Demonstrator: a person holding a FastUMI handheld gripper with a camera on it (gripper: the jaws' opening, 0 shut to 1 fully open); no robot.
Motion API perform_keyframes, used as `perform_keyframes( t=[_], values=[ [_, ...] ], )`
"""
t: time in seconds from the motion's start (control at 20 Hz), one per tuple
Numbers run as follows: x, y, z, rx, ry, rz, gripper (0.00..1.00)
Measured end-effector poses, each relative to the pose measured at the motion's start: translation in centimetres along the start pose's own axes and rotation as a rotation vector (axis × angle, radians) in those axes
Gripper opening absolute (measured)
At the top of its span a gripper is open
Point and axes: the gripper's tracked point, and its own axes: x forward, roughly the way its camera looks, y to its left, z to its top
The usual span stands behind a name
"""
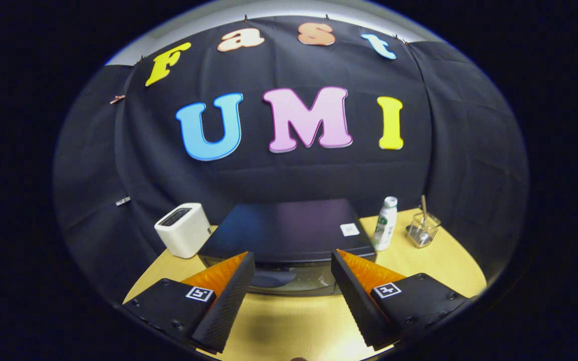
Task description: Open the toaster oven, put the food inside, and close the toaster oven door.
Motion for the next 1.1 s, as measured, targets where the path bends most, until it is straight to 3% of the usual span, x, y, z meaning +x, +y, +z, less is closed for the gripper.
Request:
perform_keyframes(
  t=[0.45,0.75,1.1],
  values=[
    [-9.0,-13.6,4.3,-0.047,-0.133,-0.168,0.99],
    [-13.5,-15.9,4.9,-0.018,-0.181,-0.178,0.99],
    [-14.4,-15.6,6.0,-0.045,-0.205,-0.166,0.99]
  ],
)
